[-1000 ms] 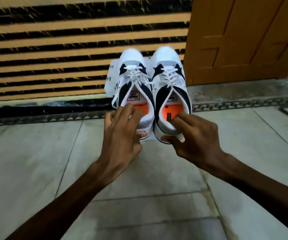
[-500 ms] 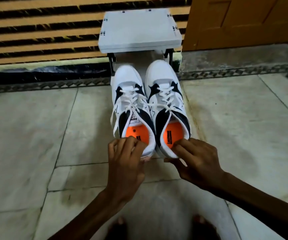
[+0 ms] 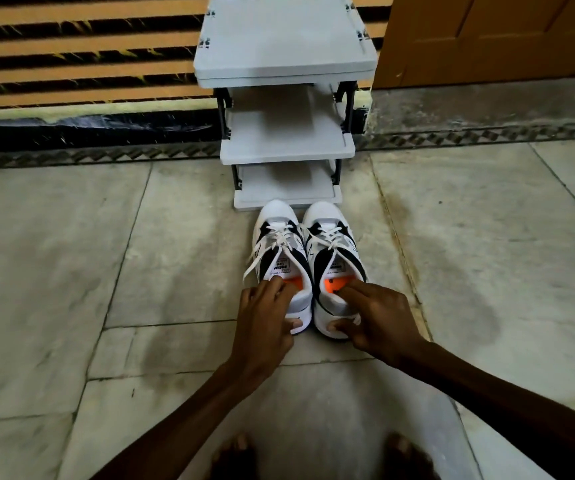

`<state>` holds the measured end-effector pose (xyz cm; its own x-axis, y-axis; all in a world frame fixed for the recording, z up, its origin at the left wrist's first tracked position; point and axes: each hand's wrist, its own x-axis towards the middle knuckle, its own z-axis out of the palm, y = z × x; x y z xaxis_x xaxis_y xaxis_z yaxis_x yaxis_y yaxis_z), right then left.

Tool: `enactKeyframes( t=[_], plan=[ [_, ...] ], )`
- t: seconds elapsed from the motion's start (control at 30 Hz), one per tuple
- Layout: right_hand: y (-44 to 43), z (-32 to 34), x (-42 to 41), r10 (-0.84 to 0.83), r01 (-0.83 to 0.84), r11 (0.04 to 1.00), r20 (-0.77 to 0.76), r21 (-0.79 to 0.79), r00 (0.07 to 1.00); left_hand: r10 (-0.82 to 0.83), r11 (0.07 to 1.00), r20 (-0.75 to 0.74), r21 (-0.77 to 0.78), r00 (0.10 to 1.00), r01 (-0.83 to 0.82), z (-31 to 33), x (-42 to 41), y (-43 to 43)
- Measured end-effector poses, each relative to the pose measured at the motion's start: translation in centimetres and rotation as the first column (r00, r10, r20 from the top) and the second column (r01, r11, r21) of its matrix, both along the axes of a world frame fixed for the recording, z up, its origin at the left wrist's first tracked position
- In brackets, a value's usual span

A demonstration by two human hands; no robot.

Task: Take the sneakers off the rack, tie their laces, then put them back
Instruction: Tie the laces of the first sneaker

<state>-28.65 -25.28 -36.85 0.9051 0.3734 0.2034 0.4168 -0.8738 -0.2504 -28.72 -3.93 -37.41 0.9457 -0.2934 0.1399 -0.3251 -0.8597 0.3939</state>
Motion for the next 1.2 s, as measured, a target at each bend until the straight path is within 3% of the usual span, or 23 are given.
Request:
enactKeyframes(
  t=[0.17, 0.27, 0.37, 0.47, 0.57, 0.67, 0.77, 1.0, 1.2],
  plan=[
    [-0.2, -0.7, 1.1, -0.008, 0.004, 0.997, -0.063, -0.071, 0.998, -0.011, 1.0, 0.026, 0.015, 1.0, 0.01, -1.4, 0.8, -0.3],
    [-0.6, -0.6, 1.4, 0.01, -0.015, 0.999, -0.085, -0.052, 0.996, 0.013, 0.998, 0.054, -0.061, 0.998, -0.009, -1.2, 1.4, -0.3],
    [-0.4, 0.8, 2.1, -0.023, 0.031, 0.998, -0.136, 0.057, 0.99, 0.047, 0.955, -0.028, -0.292, 0.998, -0.054, 0.4, 2.4, 0.2],
    [0.2, 2.7, 3.4, -0.057, 0.078, 0.989, -0.159, 0.126, 0.986, 0.189, 0.808, -0.179, -0.53, 0.965, -0.257, 1.6, 4.0, 0.7],
    [1.1, 3.7, 5.8, -0.096, 0.128, 0.978, -0.192, 0.164, 0.977, 0.346, 0.763, -0.265, -0.479, 0.9, -0.434, 2.2, 6.1, 1.0],
    [2.7, 4.1, 8.1, -0.093, 0.139, 0.973, -0.243, 0.182, 0.966, 0.391, 0.75, -0.343, -0.419, 0.854, -0.512, 2.3, 7.7, 1.4],
    [4.4, 4.0, 10.2, -0.065, 0.137, 0.963, -0.294, 0.23, 0.953, 0.408, 0.757, -0.402, -0.352, 0.82, -0.55, 2.1, 8.0, 1.3],
    [8.1, 2.3, 13.4, -0.072, 0.211, 0.943, -0.463, 0.256, 0.883, 0.436, 0.819, -0.334, -0.238, 0.836, -0.522, 1.2, 8.0, 1.0],
    [8.7, 2.4, 14.4, 0.071, 0.369, 0.767, -0.641, 0.525, 0.764, 0.381, 0.803, -0.382, -0.314, 0.842, -0.506, 1.1, 7.9, 1.5]
  ],
)
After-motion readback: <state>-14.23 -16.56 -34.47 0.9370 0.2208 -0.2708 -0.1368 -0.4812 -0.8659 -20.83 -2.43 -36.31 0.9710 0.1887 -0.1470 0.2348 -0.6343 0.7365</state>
